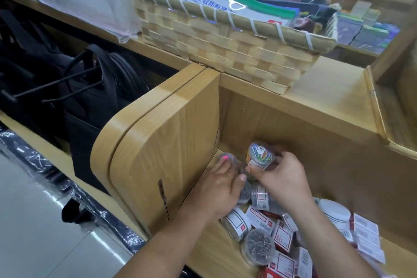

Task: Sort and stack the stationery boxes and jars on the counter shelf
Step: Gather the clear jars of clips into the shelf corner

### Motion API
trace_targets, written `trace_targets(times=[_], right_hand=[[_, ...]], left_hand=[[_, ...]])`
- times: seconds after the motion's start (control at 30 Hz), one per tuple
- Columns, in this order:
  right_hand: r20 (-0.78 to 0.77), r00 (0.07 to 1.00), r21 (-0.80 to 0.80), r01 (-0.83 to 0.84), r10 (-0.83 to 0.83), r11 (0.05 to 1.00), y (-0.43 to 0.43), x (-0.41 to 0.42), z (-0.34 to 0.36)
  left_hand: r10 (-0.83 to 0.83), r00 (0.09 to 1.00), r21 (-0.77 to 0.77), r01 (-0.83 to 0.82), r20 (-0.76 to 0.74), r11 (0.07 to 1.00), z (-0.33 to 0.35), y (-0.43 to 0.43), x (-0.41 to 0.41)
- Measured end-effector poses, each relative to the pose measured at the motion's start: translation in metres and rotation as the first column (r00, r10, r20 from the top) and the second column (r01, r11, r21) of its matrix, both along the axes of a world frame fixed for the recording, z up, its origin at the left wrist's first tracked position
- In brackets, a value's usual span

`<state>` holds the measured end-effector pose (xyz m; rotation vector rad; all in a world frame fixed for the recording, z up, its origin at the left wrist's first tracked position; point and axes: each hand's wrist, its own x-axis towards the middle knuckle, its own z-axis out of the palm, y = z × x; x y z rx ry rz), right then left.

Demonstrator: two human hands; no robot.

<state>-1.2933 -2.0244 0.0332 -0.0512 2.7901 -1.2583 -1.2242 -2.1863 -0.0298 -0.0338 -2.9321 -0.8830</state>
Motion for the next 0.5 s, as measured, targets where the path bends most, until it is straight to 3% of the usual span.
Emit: trace_targets(times=[0.1, 0.23, 0.37, 0.5], right_hand=[[0.022, 1.0, -0.001, 0.008, -0.008, 1.0, 0.009, -0.003, -0.003], [0.056, 0.998, -0.071, 0.013, -0.009, 0.997, 0.012, -0.002, -0.008], [0.034, 0.999, -0.099, 0.004, -0.001, 0.995, 0.012, 0.002, -0.003], [0.02, 1.0, -0.089, -0.005, 0.007, 0.996, 0.013, 0.005, -0.001]], left_hand=[[0.017, 0.999, -0.064, -0.014, 0.045, 0.998, 0.001, 0.0, 0.005], [0.008, 0.995, -0.035, -0.004, 0.1, 0.999, -0.001, -0.003, 0.004], [-0.009, 0.999, 0.011, 0.008, 0.04, 1.0, -0.001, -0.003, 0.007], [0.131, 0.99, 0.028, -0.129, -0.051, 0.991, 0.012, 0.001, -0.01]])
